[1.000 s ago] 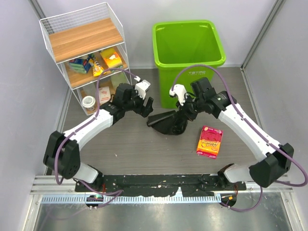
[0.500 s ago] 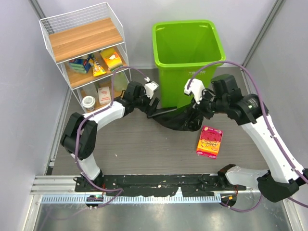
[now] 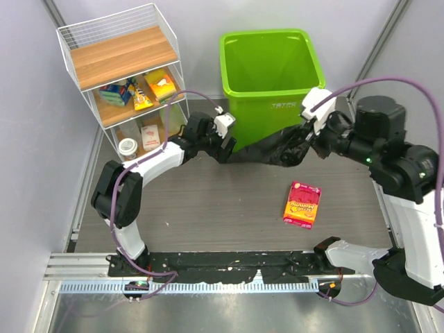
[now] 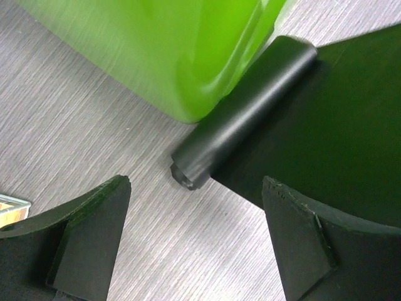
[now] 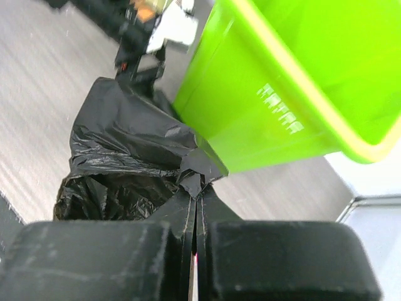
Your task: Put the trash bags into the trash bin
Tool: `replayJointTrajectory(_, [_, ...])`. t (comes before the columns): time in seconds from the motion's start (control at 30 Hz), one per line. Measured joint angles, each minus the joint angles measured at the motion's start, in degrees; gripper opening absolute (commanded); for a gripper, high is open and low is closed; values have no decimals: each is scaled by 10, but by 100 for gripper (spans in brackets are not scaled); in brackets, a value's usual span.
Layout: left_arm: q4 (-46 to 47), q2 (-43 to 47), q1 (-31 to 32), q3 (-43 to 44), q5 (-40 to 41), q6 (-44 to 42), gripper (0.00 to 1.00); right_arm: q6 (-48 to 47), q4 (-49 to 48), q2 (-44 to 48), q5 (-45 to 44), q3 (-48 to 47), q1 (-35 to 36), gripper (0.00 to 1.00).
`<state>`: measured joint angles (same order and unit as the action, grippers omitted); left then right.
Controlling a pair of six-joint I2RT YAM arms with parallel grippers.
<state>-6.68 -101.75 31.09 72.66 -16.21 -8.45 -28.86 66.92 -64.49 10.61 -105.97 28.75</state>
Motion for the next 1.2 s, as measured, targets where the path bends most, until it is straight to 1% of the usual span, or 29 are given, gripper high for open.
replayJointTrajectory(0.17, [-11,-14,4,22,-1,-11,90,14,-21,-17,-12,-106,0,1])
replayJointTrajectory(0.23, [-16,-25,4,36,-4,-17,89,18,-29,-24,-22,-133,0,1])
replayJointTrajectory(0.43, [-30,-47,7,60,-14,-37,89,22,-43,-26,-68,-158,-1,2])
replayJointTrajectory(0.57, [-36,-69,16,74,-14,-52,87,27,-55,-22,-93,-167,-1,1])
replayJointTrajectory(0.67, [-41,-93,25,84,-14,-59,84,38,-61,-7,-88,-162,-1,2])
replayJointTrajectory(0.73, [-48,-109,29,88,-15,-60,84,43,-64,6,-81,-149,-1,1])
replayJointTrajectory(0.87, [-64,-132,31,89,-18,-64,82,51,-67,34,-73,-103,-1,2])
replayJointTrajectory(1.03, [-69,-153,31,89,-19,-70,79,54,-64,34,-66,-51,-1,1])
replayJointTrajectory(1.13, [-69,-162,31,89,-21,-70,73,57,-62,30,-62,-30,-1,1])
replayJointTrajectory(1.2, [-68,-165,32,89,-24,-69,65,61,-62,25,-56,-14,-1,1])
